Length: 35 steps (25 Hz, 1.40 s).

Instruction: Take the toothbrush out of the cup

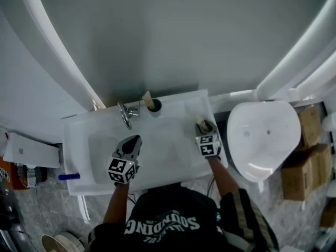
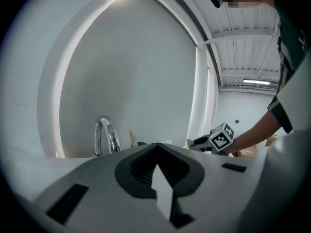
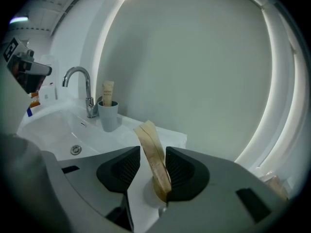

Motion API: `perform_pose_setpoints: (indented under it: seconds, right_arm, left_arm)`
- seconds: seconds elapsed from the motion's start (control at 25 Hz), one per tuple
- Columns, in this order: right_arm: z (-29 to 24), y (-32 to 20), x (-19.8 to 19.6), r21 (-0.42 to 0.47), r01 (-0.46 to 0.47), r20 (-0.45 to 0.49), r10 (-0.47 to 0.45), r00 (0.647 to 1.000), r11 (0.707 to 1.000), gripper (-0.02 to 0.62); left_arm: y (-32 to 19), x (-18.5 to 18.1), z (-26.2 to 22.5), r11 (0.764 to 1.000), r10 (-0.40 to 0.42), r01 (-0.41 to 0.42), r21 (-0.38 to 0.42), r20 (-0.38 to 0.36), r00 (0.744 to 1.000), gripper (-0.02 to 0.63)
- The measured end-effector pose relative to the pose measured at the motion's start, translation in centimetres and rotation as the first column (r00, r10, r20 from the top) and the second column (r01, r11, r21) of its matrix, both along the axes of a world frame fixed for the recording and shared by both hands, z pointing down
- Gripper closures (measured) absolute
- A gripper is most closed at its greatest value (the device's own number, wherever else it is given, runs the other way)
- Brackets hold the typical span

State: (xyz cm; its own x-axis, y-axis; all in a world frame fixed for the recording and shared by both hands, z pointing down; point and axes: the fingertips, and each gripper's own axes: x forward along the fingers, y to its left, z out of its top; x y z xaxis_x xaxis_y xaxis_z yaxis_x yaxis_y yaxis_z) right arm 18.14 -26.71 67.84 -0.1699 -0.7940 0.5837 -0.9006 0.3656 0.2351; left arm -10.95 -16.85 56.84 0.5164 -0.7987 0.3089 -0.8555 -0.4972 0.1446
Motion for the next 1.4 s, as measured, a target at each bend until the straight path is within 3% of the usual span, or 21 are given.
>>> perform_pose_setpoints:
  seconds: [0.44,0.92,1.16,1.4]
  right_arm:
    - [-2.6,-0.7,0.3,0.047,0.020,-0.023,-0.019,1.000,0.999,0.528]
    - [-11.0,-1.2,-0.3,0.156,0.027,0.073,-0.038,0.997,0.987,0.532]
    - [-15.0,-0.7,-1.9,0.234,0.065,0.112,-0.093,0.989,0.970,0.532]
    - [-15.0,0.3,-4.5,0.225,0.110,0.144,-0.145,0.979,0.968,0.532]
  left_arm:
    - [0.2,-0.1,0.3,1.000,-0.016,0.016,-0.003,-0.011,1.000,0.606]
    - [-0.4,2.1,0.0,0.999,0.038,-0.038,0.006,-0.024,0.999,0.606]
    - [-0.5,2.5,-0.1,0.999,0.051,-0.051,0.008,-0.027,0.998,0.606]
    - [-0.6,2.9,0.0,0.998,0.069,-0.069,0.005,-0.028,0.997,0.606]
